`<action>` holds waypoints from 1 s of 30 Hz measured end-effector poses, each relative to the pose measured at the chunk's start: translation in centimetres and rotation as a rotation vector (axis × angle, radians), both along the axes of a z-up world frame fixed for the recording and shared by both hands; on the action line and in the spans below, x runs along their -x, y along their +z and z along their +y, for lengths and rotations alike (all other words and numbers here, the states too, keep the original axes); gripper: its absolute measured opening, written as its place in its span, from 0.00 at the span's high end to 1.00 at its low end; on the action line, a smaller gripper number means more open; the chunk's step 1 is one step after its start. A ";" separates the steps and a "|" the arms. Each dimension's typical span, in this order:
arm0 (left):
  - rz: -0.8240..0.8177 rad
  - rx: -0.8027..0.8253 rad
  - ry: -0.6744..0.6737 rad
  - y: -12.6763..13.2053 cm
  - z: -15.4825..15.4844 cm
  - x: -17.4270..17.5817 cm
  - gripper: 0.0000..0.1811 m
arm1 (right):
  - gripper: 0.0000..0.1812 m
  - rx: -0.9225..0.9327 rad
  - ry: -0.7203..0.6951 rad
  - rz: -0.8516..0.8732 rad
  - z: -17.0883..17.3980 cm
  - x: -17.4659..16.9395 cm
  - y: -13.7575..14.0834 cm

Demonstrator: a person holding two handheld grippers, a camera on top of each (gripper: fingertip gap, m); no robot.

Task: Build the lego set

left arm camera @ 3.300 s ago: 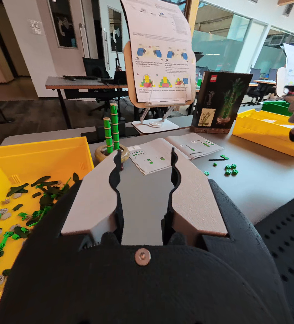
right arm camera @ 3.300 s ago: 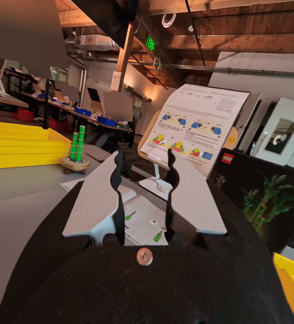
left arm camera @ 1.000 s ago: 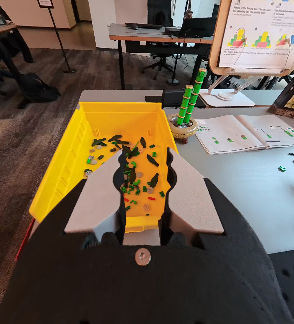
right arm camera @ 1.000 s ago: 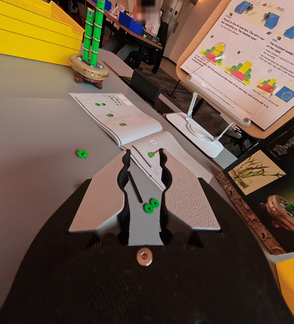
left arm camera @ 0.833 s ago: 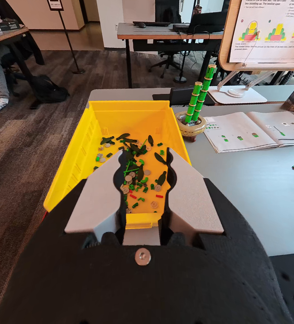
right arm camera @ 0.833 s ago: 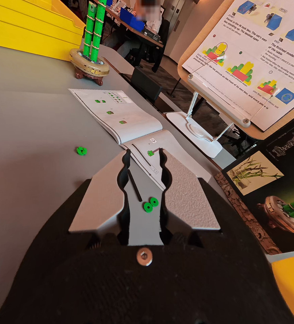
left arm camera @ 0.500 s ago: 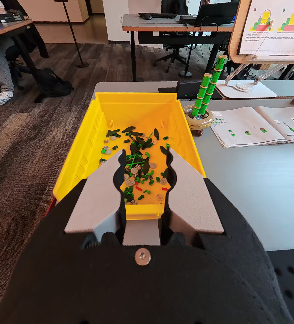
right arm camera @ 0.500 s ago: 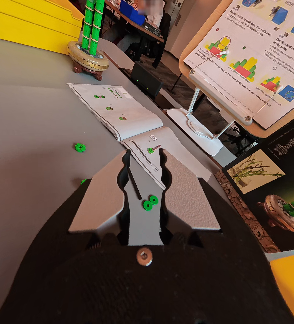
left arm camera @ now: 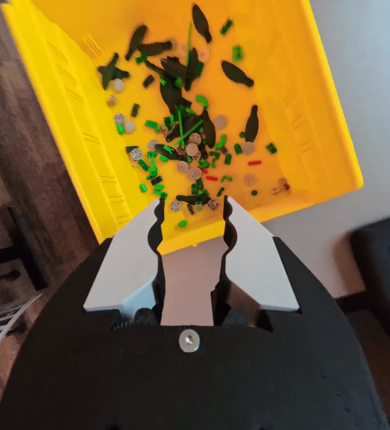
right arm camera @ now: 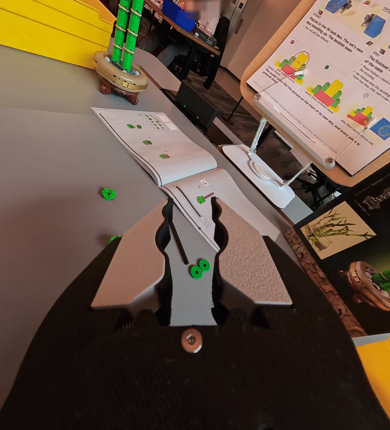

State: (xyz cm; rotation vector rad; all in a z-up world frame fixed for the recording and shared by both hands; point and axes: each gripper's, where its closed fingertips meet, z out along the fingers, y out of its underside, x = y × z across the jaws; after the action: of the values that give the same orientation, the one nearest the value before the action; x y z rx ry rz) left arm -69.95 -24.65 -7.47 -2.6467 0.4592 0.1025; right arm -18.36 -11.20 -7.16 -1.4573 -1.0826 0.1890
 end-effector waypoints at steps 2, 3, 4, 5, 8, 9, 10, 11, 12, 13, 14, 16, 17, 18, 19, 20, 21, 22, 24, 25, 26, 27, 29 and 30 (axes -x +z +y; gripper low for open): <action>-0.020 0.084 -0.028 -0.5 0.2 0.0 0.74 | 0.82 0.001 0.002 -0.002 0.0 0.0 0.0; -0.042 0.123 -0.027 -0.8 0.4 -0.1 0.74 | 0.82 0.000 0.002 -0.002 -0.1 0.0 0.0; -0.073 0.159 -0.028 -1.0 0.5 -0.3 0.73 | 0.82 -0.001 0.004 -0.002 -0.1 0.1 0.0; -0.101 0.191 -0.026 -1.3 0.6 -0.6 0.73 | 0.82 -0.001 0.005 -0.004 -0.1 0.1 0.0; -0.122 0.248 -0.016 -1.8 0.6 -0.6 0.75 | 0.82 -0.004 0.006 -0.015 -0.2 0.1 -0.1; -0.113 0.254 -0.019 -1.9 0.6 -0.5 0.76 | 0.82 -0.006 0.007 -0.017 -0.2 0.1 -0.1; -0.104 0.259 -0.022 -2.1 0.6 -0.3 0.77 | 0.82 -0.006 0.008 -0.019 -0.3 0.1 -0.1; -0.101 0.272 -0.020 -2.4 0.6 -0.2 0.78 | 0.82 -0.005 0.009 -0.020 -0.3 0.2 -0.1; -0.102 0.291 -0.017 -2.8 0.4 -0.1 0.78 | 0.82 -0.004 0.011 -0.020 -0.4 0.2 -0.2; -0.102 0.309 -0.016 -3.2 0.3 -0.1 0.78 | 0.82 -0.002 0.012 -0.021 -0.4 0.2 -0.2; -0.100 0.329 -0.018 -3.7 0.2 0.0 0.78 | 0.82 0.000 0.014 -0.022 -0.4 0.3 -0.2; -0.087 0.374 -0.023 -4.8 -0.1 0.2 0.79 | 0.82 0.004 0.017 -0.025 -0.4 0.3 -0.3; -0.078 0.393 -0.028 -5.2 -0.3 0.3 0.79 | 0.82 0.003 0.018 -0.027 -0.4 0.3 -0.3; -0.068 0.408 -0.032 -5.6 -0.4 0.5 0.79 | 0.82 0.002 0.018 -0.029 -0.5 0.3 -0.3; -0.057 0.420 -0.038 -6.0 -0.4 0.6 0.81 | 0.82 0.002 0.019 -0.030 -0.5 0.3 -0.3; -0.046 0.429 -0.047 -6.3 -0.5 0.8 0.82 | 0.82 0.003 0.019 -0.031 -0.5 0.3 -0.4; -0.041 0.437 -0.054 -6.6 -0.5 0.9 0.83 | 0.82 0.004 0.019 -0.031 -0.5 0.3 -0.4; -0.038 0.448 -0.057 -6.9 -0.6 0.9 0.84 | 0.82 0.006 0.019 -0.032 -0.5 0.3 -0.4; -0.033 0.471 -0.063 -7.3 -0.8 1.1 0.84 | 0.82 0.008 0.021 -0.032 -0.5 0.4 -0.5; -0.031 0.476 -0.066 -7.5 -0.9 1.1 0.85 | 0.82 0.009 0.022 -0.032 -0.5 0.4 -0.5; -0.027 0.480 -0.067 -7.6 -0.9 1.2 0.86 | 0.82 0.010 0.024 -0.034 -0.5 0.4 -0.5; -0.025 0.485 -0.067 -7.8 -0.9 1.3 0.87 | 0.82 0.012 0.026 -0.036 -0.6 0.4 -0.6; -0.026 0.493 -0.070 -8.0 -1.0 1.2 0.88 | 0.82 0.012 0.029 -0.040 -0.6 0.5 -0.6; -0.023 0.497 -0.069 -8.1 -1.1 1.3 0.88 | 0.82 0.012 0.031 -0.042 -0.6 0.5 -0.7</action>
State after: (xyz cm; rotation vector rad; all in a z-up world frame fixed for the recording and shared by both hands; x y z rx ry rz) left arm -71.24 -25.72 -15.54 -3.1061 0.6366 -0.0753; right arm -18.89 -11.83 -7.82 -1.4614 -1.1399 0.1875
